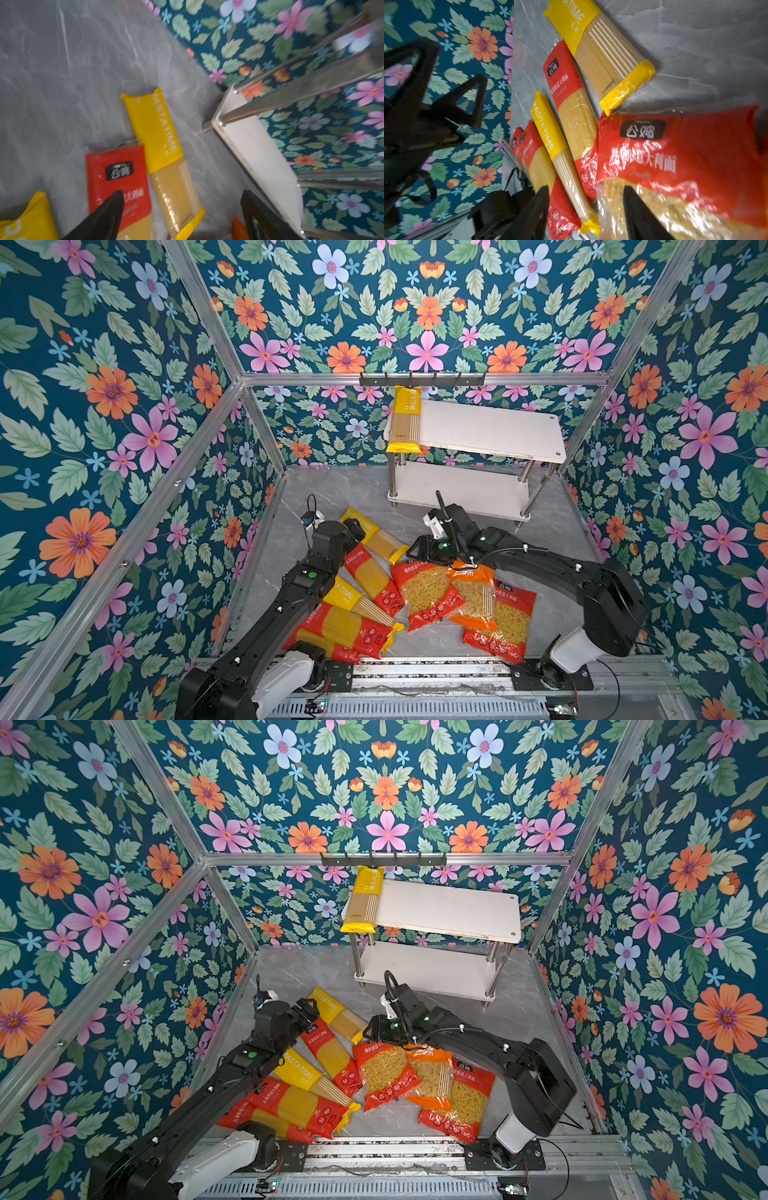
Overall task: Arrange pasta packages on shelves
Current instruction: Pick up the pasta bag from the center of the table.
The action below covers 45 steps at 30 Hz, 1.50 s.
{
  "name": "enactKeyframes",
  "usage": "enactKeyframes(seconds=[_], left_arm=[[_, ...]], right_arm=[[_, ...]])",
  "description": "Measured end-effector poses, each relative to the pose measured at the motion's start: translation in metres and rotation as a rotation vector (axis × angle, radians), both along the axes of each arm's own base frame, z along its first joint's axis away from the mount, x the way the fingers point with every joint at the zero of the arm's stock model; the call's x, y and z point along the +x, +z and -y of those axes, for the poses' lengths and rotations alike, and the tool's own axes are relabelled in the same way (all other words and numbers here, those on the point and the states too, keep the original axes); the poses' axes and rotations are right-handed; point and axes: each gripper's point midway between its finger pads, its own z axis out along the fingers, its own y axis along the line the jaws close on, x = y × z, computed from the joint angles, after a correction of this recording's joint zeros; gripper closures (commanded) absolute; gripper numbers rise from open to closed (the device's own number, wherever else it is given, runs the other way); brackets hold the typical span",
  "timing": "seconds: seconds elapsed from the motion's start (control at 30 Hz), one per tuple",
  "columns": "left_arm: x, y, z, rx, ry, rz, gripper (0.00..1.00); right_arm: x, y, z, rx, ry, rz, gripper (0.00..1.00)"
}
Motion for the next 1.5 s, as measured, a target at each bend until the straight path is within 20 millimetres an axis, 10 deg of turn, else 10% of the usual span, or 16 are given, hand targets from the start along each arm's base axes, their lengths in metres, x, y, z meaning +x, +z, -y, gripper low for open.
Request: enactKeyframes(seconds=[0.3, 0.5, 0.93, 1.23, 1.5], left_arm=[[0.006, -0.059, 0.01, 0.028, -0.07, -0.097, 0.18], [0.021, -0.08, 0.021, -0.003, -0.105, -0.116, 0.23], [0.026, -0.099, 0.017, -0.092, -0.117, -0.119, 0.31], [0.023, -0.091, 0.015, -0.112, -0.115, -0.093, 0.32], [0.024, -0.067, 0.005, -0.124, -0.097, -0.036, 0.29]], right_arm=[[0.079, -0.074, -0.02, -0.104, 0.02, -0.053, 0.38], [0.098, -0.095, -0.04, -0.077, 0.049, -0.09, 0.37], [0.088, -0.103, -0.052, 0.05, 0.158, -0.177, 0.46], [0.058, -0.108, -0.074, 0.096, 0.213, -0.233, 0.79], [0.051, -0.072, -0.077, 0.211, 0.18, -0.238, 0.94]])
